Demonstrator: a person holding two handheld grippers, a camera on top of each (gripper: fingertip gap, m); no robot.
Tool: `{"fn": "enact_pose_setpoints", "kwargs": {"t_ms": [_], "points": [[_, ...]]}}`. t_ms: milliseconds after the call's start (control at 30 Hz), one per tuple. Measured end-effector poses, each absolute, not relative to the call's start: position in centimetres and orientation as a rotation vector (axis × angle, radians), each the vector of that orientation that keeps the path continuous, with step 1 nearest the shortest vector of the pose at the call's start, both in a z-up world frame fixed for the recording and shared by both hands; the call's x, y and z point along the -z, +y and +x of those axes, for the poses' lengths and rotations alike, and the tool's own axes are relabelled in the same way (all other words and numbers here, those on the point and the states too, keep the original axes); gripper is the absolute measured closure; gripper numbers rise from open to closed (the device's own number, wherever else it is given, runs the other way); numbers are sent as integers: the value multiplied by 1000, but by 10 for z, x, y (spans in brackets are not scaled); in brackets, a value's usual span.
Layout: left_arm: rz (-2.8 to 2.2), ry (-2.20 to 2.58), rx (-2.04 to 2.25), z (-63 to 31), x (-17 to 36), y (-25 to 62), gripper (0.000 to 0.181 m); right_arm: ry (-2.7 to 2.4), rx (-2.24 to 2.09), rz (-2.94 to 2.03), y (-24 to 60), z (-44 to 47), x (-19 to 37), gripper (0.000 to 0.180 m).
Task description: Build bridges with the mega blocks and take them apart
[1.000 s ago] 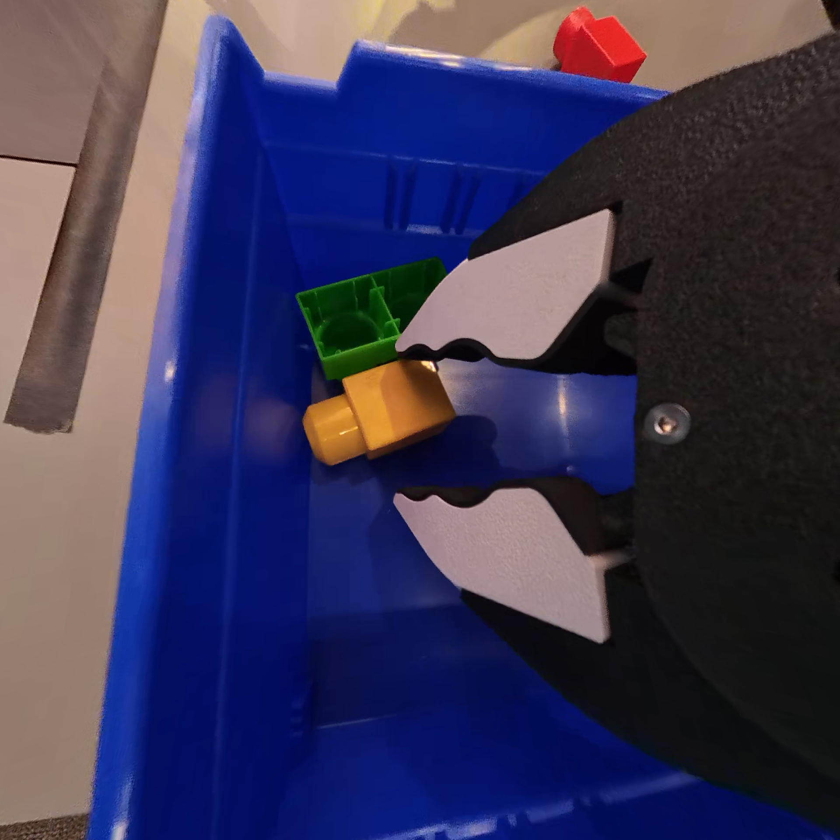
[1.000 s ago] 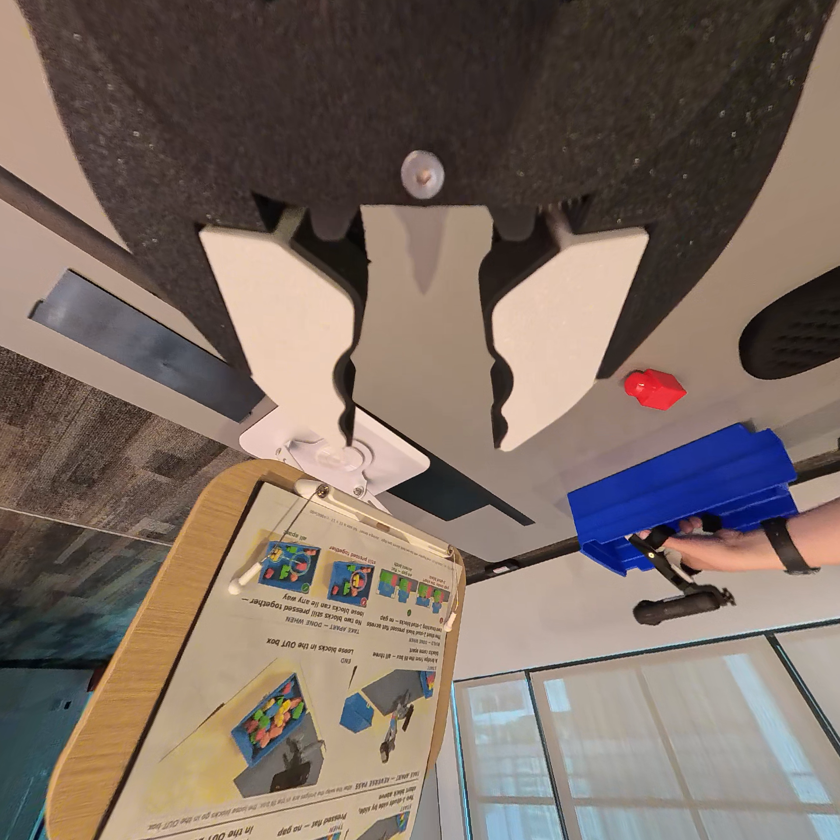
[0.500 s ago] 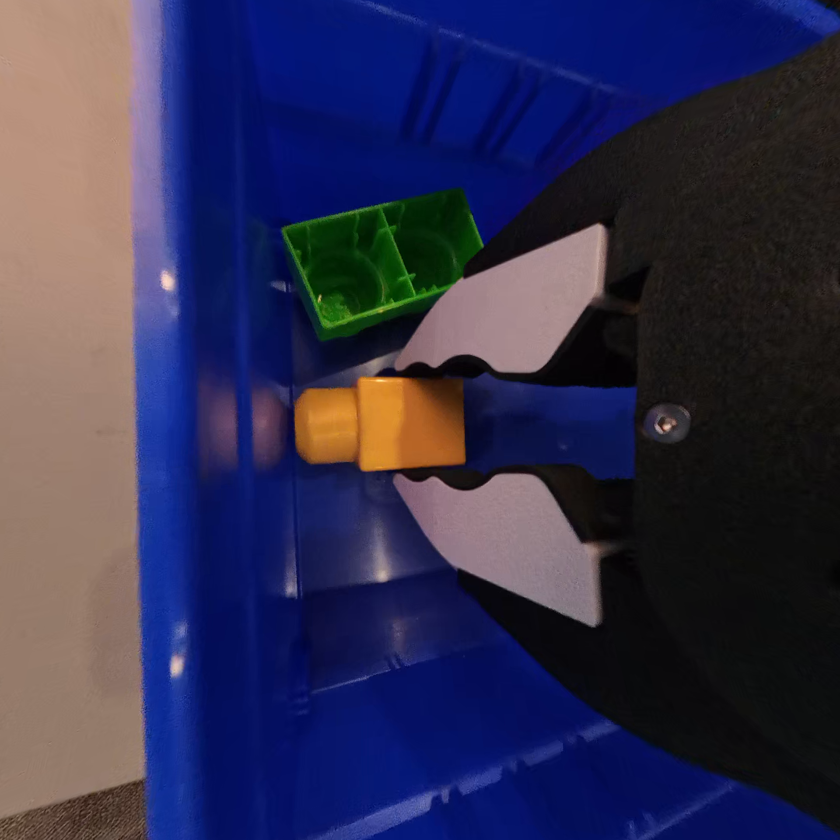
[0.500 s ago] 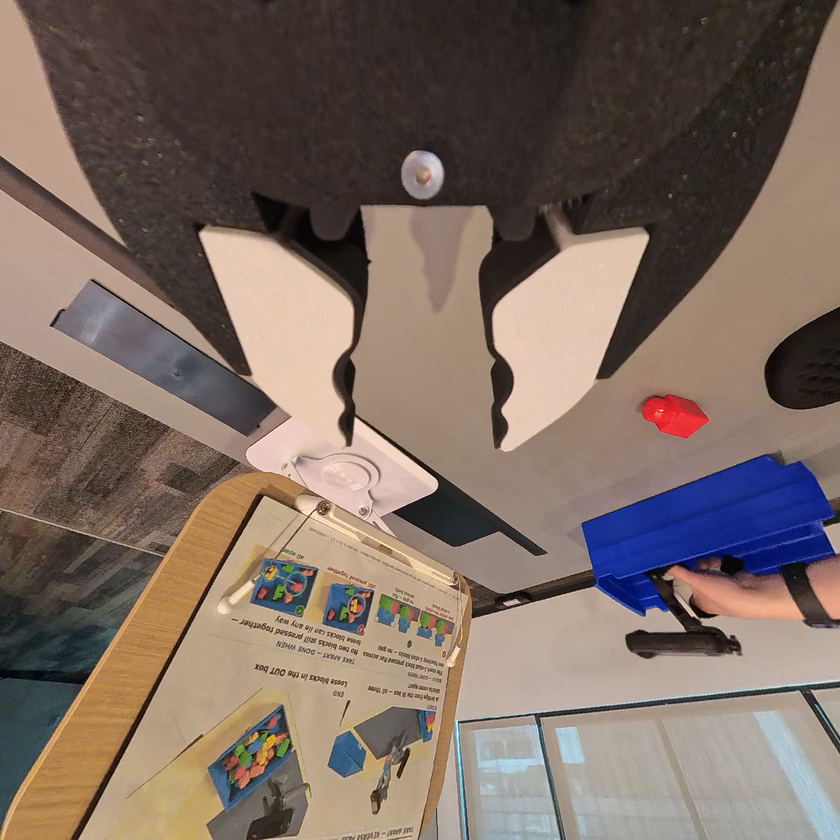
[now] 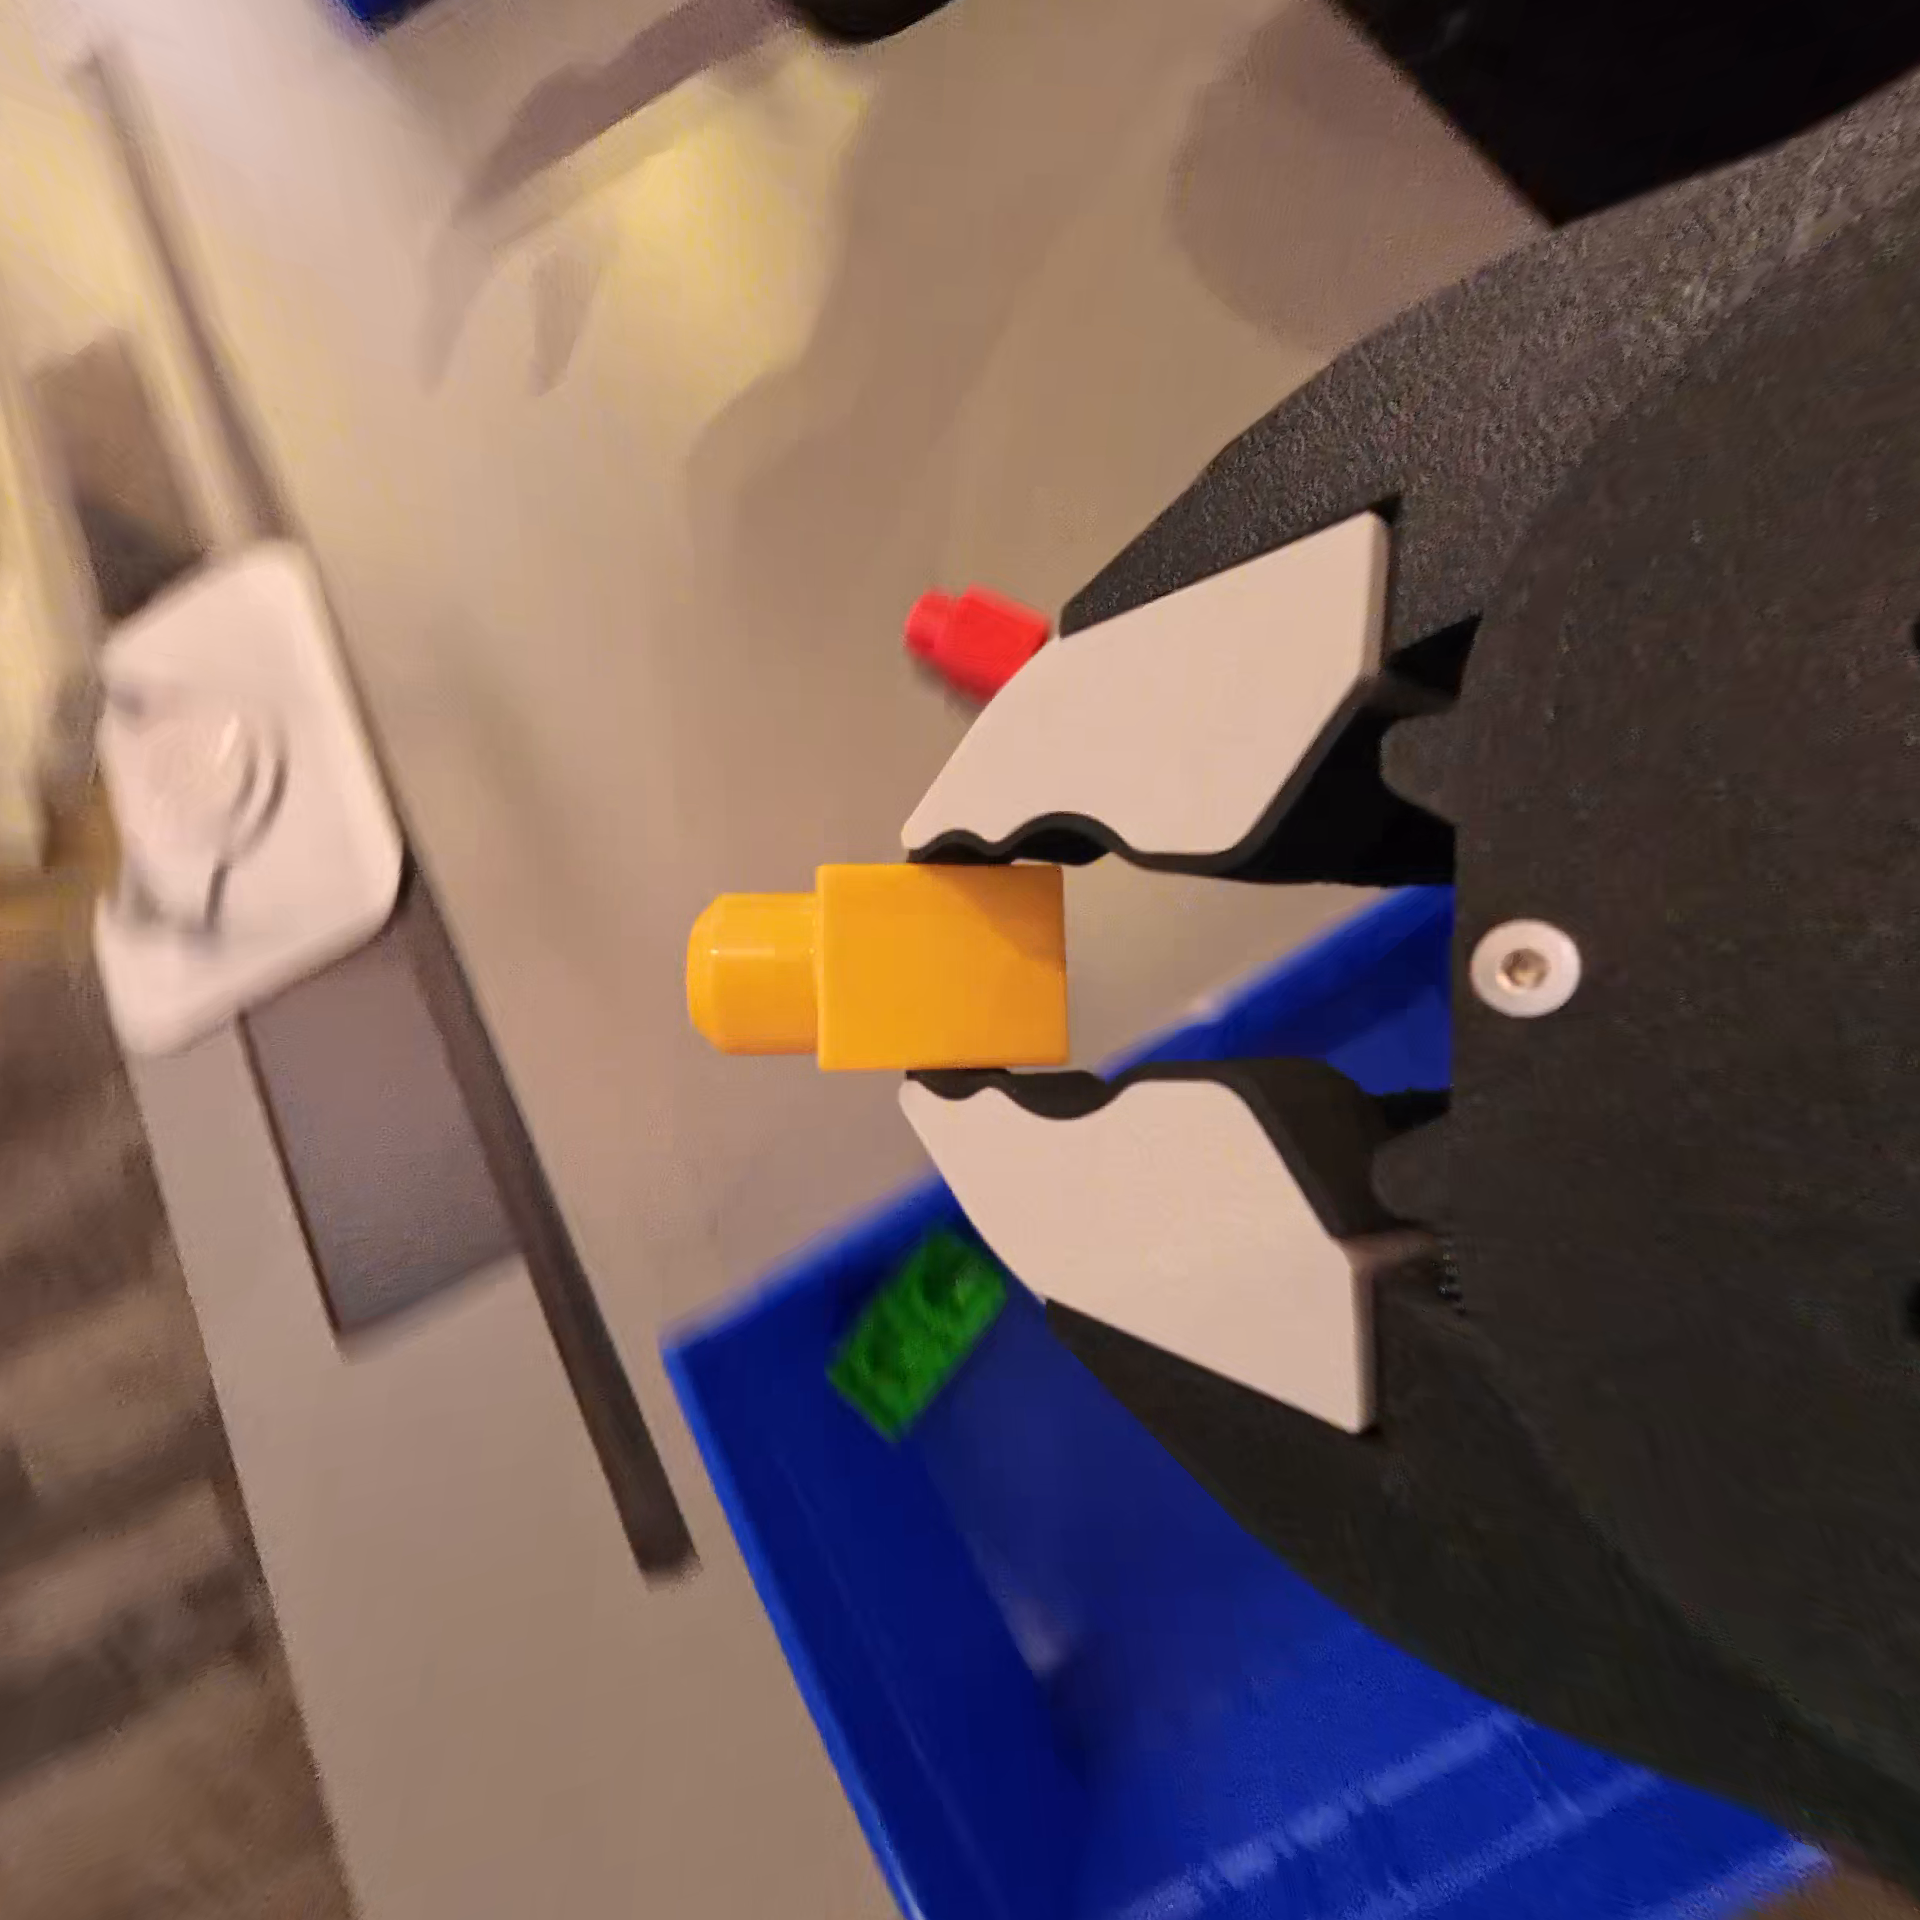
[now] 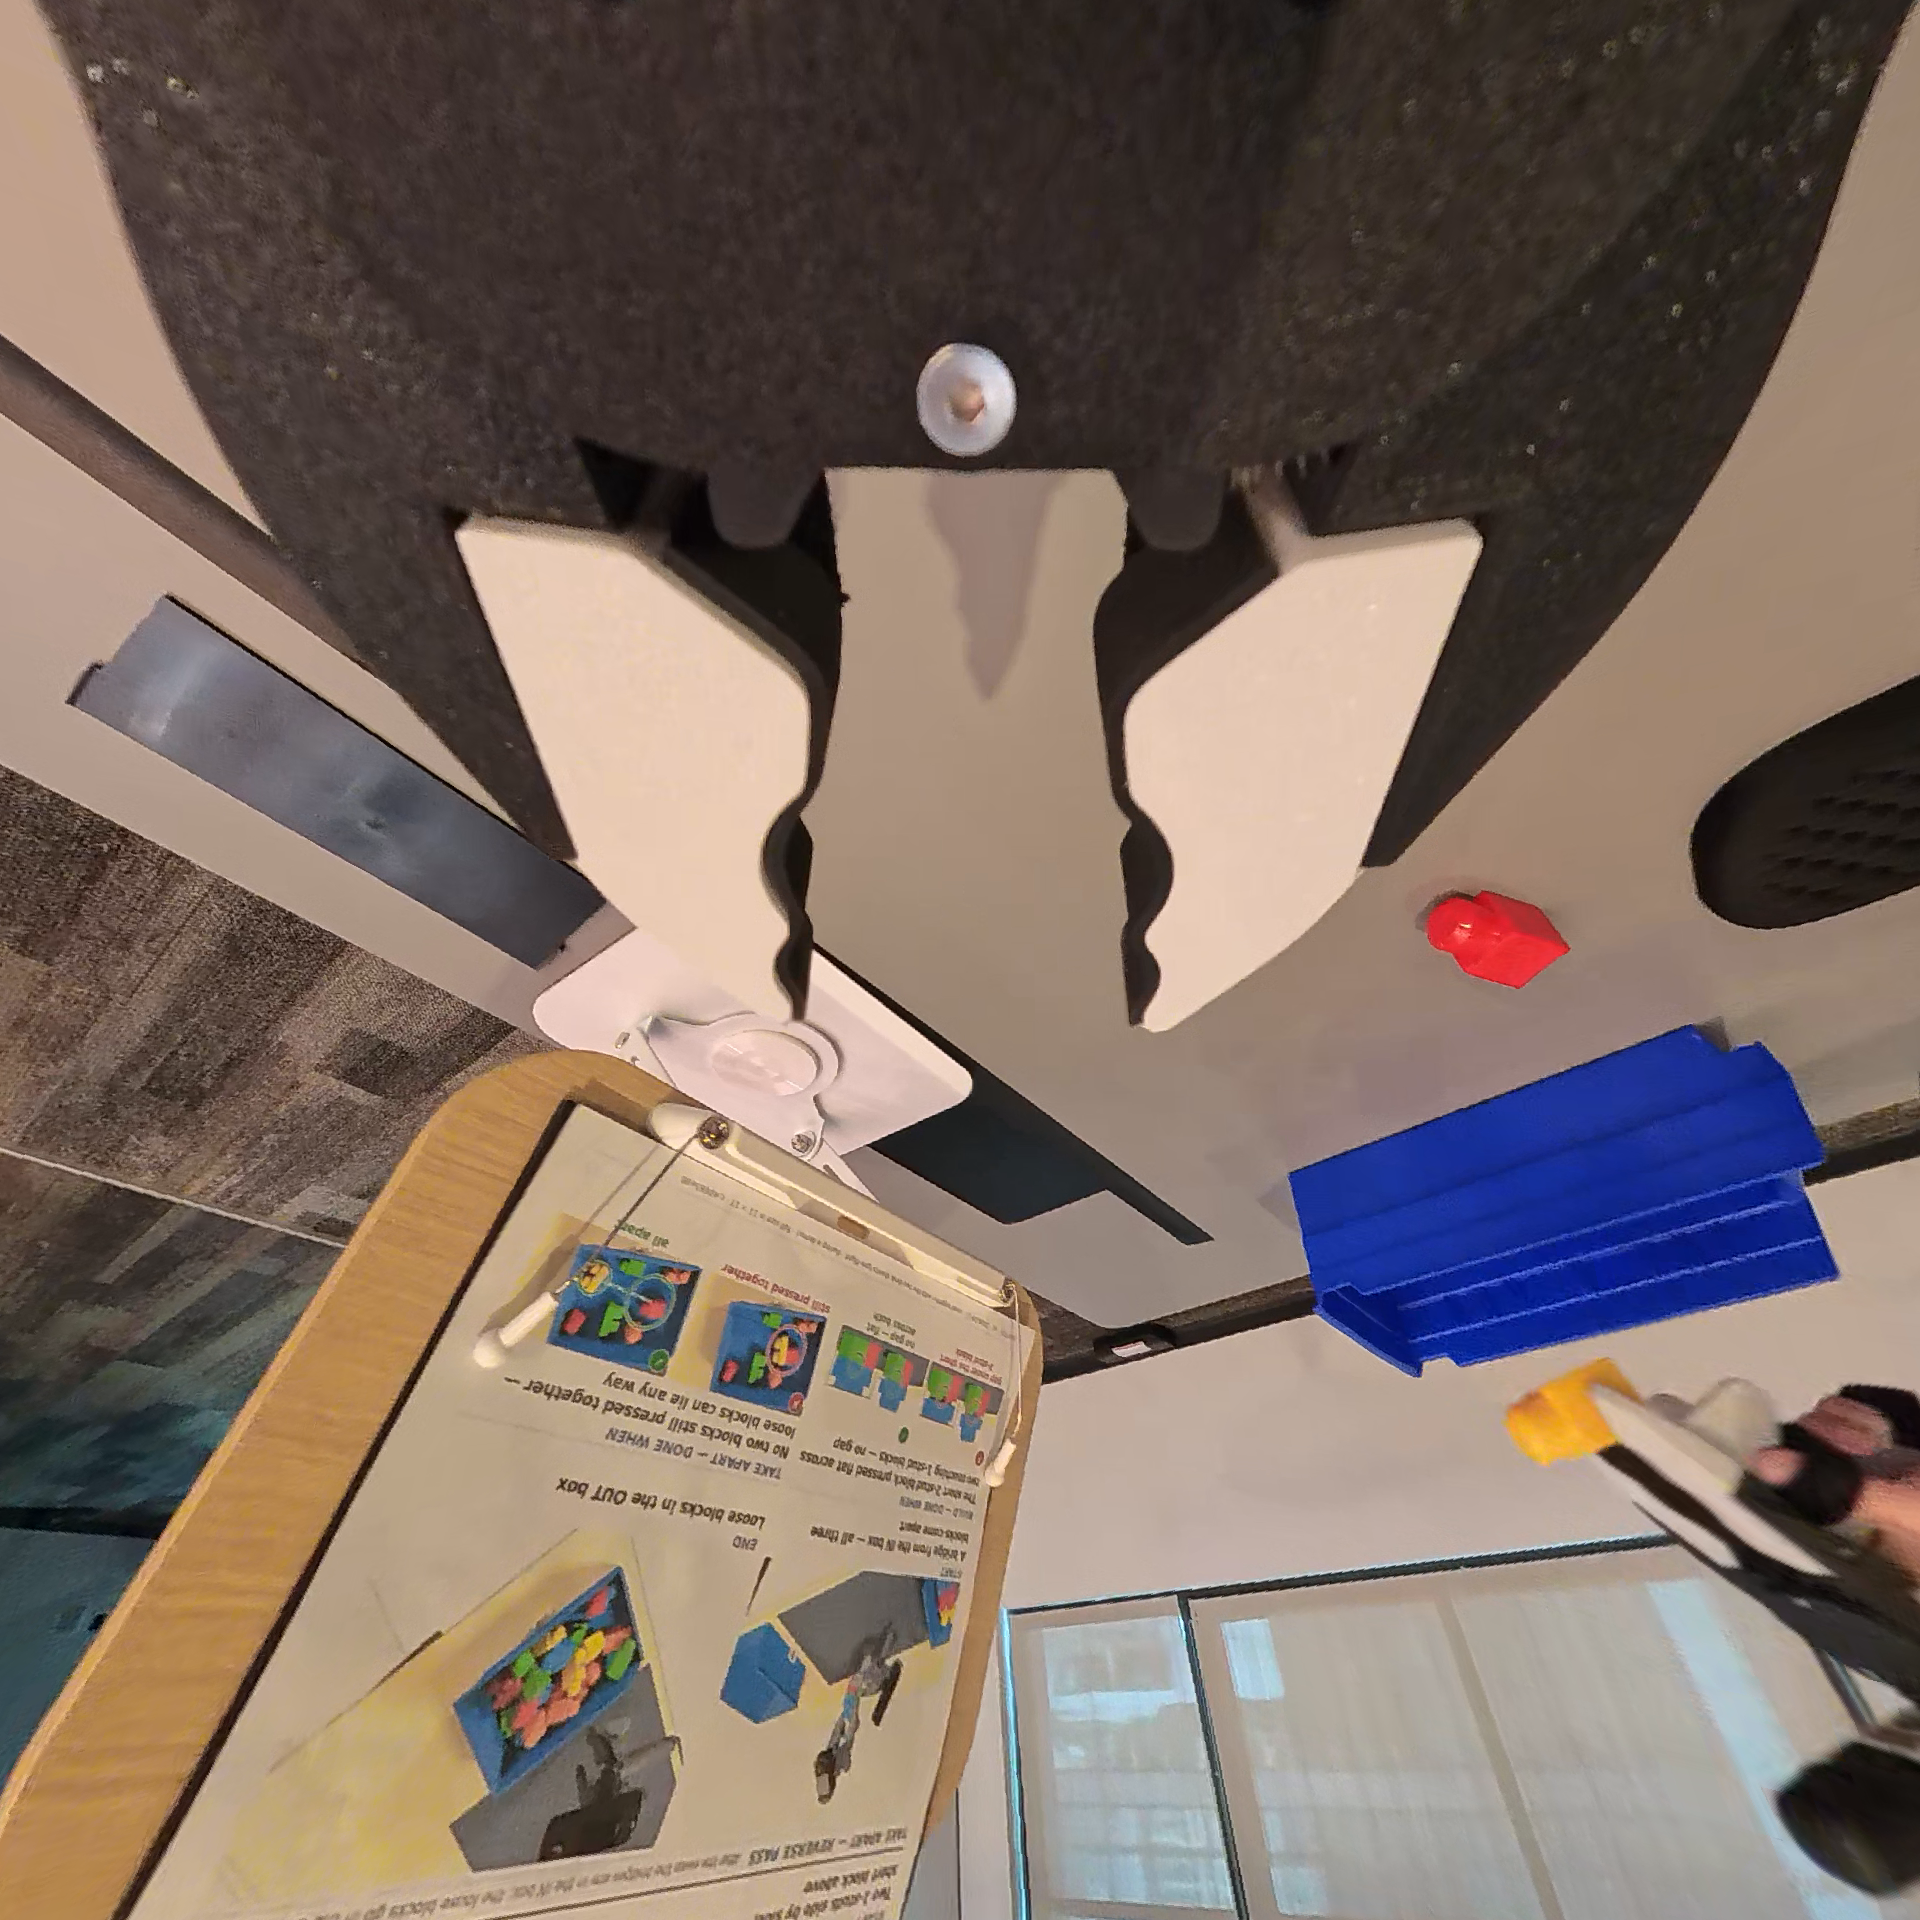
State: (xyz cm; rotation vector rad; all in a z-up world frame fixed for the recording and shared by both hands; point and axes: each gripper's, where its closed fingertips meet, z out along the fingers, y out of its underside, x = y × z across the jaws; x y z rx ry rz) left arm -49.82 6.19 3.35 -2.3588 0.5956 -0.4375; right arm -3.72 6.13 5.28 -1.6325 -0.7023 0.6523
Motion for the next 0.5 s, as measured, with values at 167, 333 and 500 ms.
{"fn": "enact_pose_setpoints", "kwargs": {"t_ms": [167,333,500], "points": [[-2285,1088,536,-366,5,-45,144,-742,-668,-1633,58,-46,-51,122],[-2313,1324,353,-331,83,-74,144,-772,-690,-1628,53,-53,-50,122],[-2313,1356,339,-329,111,-75,144,-789,-628,-1611,54,-51,-51,124]]}}
